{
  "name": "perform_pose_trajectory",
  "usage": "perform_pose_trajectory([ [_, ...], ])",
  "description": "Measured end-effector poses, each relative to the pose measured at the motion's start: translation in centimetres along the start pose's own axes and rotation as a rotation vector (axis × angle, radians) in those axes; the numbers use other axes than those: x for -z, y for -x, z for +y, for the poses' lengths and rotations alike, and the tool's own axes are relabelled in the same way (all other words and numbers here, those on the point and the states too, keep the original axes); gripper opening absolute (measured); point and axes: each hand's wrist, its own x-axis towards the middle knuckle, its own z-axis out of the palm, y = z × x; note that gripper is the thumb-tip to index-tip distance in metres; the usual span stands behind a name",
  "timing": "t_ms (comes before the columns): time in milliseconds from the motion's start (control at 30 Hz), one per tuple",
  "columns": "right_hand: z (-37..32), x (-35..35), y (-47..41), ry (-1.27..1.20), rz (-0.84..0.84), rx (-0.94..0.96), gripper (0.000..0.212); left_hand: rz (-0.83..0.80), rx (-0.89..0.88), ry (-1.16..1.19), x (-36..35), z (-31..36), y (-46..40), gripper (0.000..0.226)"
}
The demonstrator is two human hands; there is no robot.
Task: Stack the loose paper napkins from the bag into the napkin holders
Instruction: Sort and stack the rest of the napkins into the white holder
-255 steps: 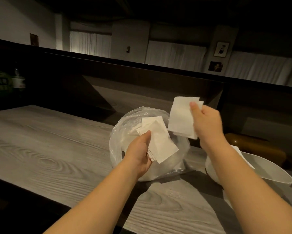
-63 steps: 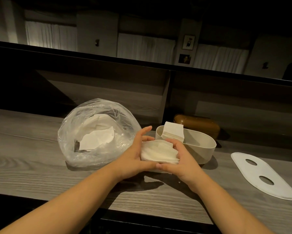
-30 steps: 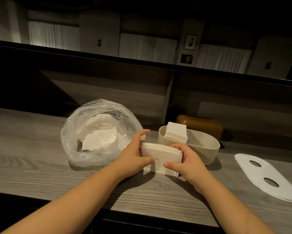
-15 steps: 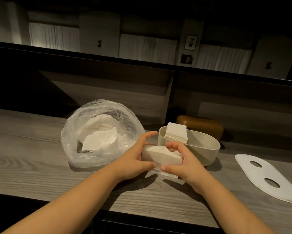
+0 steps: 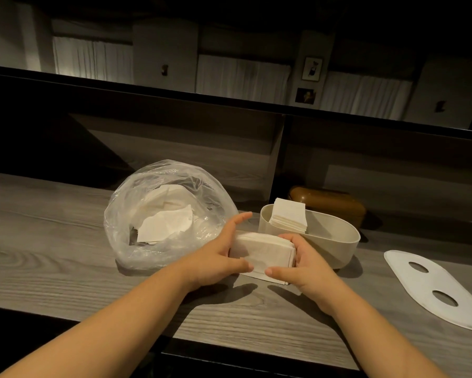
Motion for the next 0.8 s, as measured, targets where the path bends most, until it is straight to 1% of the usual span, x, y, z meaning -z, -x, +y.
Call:
perform_pose_trajectory([
  [67,-0.1,-0.2,0.0,0.027,-0.004,0.021,0.055,0.013,-0.013,-0.014,-0.1,0.0,0.0,0.081],
  [167,-0.3,0.0,-0.1,-0.03,0.141,0.048,0.043,0.158,-0.009,0.094,0.1,-0.5,-0.5,0.063],
  [233,-0.6,0.3,-0.1,-0.147,0.216,0.05,0.041,0.186,0.016,0.12,0.5,-0.3,-0.4,0.049],
  [300,-1.1,0.7,0.2,-0.264,0.25,0.059,0.037,0.105,0.03,0.228,0.7,-0.1,-0.3,0.039],
  [333,-1.3,0.9,0.3,-0.297,0.24,0.068,0.035,0.024,0.046,0.32,0.8,0.1,-0.2,0.032],
  [367,-1.6,1.1,0.5,-0.317,0.209,0.074,0.035,-0.075,0.082,0.443,0.9,0.3,-0.1,0.031],
  [400,-1.9,1.2,0.7,-0.32,0.16,0.081,0.037,-0.172,0.136,0.577,0.8,0.5,0.0,0.046],
  [433,-2.4,1.4,0.8,-0.301,0.102,0.091,0.042,-0.258,0.176,0.681,0.8,0.5,0.0,0.066],
  [467,-3.0,1.5,0.7,-0.252,0.045,0.107,0.046,-0.316,0.189,0.703,0.7,0.4,-0.2,0.082],
  [500,-3.7,1.5,0.6,-0.185,-0.011,0.123,0.046,-0.339,0.188,0.687,0.7,0.4,-0.4,0.093],
  [567,-5.5,1.2,-0.2,-0.026,-0.098,0.162,0.036,-0.315,0.196,0.702,0.6,0.1,-0.6,0.1],
  [600,-6.3,0.9,-0.9,0.076,-0.106,0.187,0.031,-0.305,0.198,0.751,0.6,0.1,-0.6,0.099],
  [633,-7.1,0.6,-1.6,0.186,-0.101,0.208,0.028,-0.327,0.178,0.795,0.7,0.3,-0.6,0.094],
  [667,-7.8,0.4,-2.3,0.271,-0.097,0.22,0.026,-0.366,0.143,0.818,0.7,0.3,-0.7,0.086],
  [700,-8.3,0.2,-2.9,0.315,-0.107,0.223,0.024,-0.37,0.127,0.799,0.7,0.4,-0.6,0.076],
  [767,-8.9,0.0,-4.1,0.293,-0.149,0.216,0.016,-0.263,0.147,0.72,1.0,0.7,-0.6,0.057],
  [800,-9.0,-0.1,-4.5,0.261,-0.151,0.208,0.009,-0.231,0.153,0.725,1.2,0.5,-0.6,0.053],
])
